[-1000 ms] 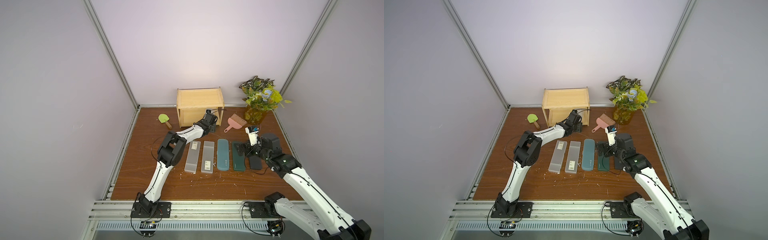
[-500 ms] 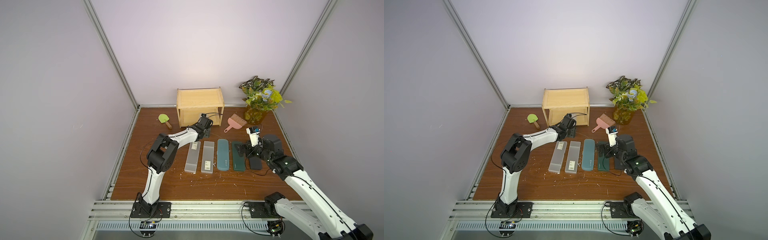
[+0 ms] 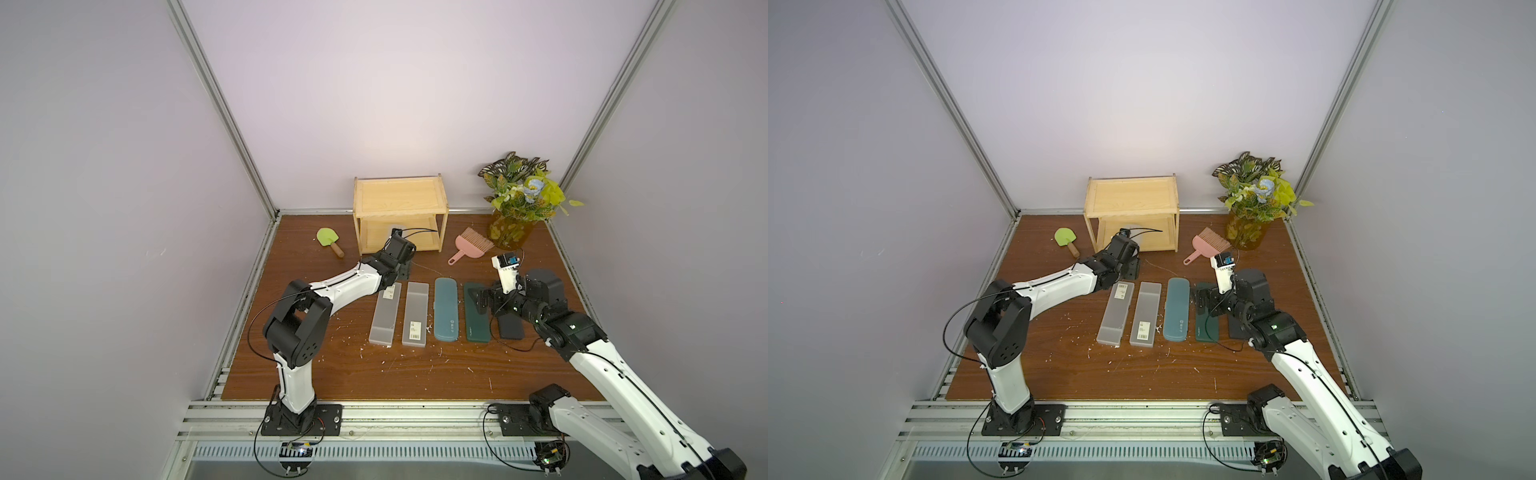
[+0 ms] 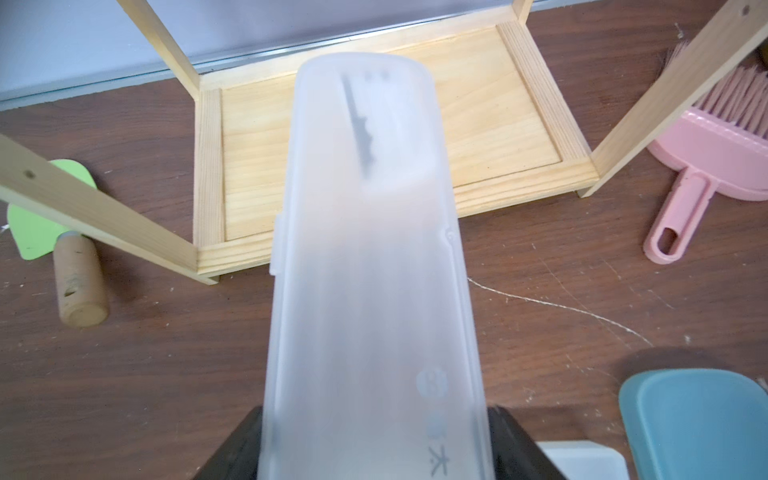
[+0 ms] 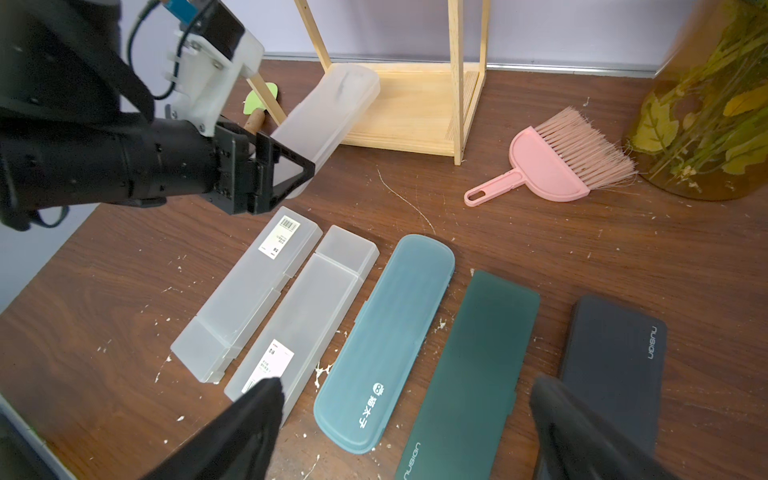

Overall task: Remove the pencil cases from the shelf
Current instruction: Pick up the pencil case from the shelf, then place the pencil case at the center of the board.

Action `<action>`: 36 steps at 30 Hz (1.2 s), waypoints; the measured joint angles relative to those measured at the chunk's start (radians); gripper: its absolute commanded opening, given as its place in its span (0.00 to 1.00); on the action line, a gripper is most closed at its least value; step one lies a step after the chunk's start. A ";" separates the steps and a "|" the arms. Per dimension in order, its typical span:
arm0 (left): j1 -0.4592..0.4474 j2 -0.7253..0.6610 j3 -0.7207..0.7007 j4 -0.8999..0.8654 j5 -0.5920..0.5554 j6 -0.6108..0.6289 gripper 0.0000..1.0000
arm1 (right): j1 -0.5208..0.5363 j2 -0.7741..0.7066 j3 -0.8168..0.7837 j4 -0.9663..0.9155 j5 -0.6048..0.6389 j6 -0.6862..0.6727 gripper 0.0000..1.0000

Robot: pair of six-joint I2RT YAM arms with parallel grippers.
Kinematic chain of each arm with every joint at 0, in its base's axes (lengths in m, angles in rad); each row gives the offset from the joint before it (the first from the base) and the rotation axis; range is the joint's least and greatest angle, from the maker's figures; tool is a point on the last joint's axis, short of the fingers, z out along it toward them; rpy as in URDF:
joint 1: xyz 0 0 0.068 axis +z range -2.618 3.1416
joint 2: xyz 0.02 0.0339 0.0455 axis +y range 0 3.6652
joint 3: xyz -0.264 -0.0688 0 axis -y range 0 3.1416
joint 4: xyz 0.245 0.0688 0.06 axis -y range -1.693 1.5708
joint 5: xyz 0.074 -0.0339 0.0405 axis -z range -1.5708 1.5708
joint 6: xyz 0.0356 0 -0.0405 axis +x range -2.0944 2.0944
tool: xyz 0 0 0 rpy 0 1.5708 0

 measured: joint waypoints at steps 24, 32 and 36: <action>0.000 -0.722 -0.618 -0.145 -0.070 -0.159 0.56 | 0.000 0.066 -0.035 0.104 -0.054 0.039 0.99; 0.000 -0.796 -0.757 -0.141 -0.049 -0.203 0.56 | 0.000 0.064 -0.035 0.112 -0.057 0.054 0.99; 0.000 -0.790 -0.780 -0.135 -0.026 -0.205 0.56 | 0.000 0.050 -0.035 0.111 -0.056 0.057 0.99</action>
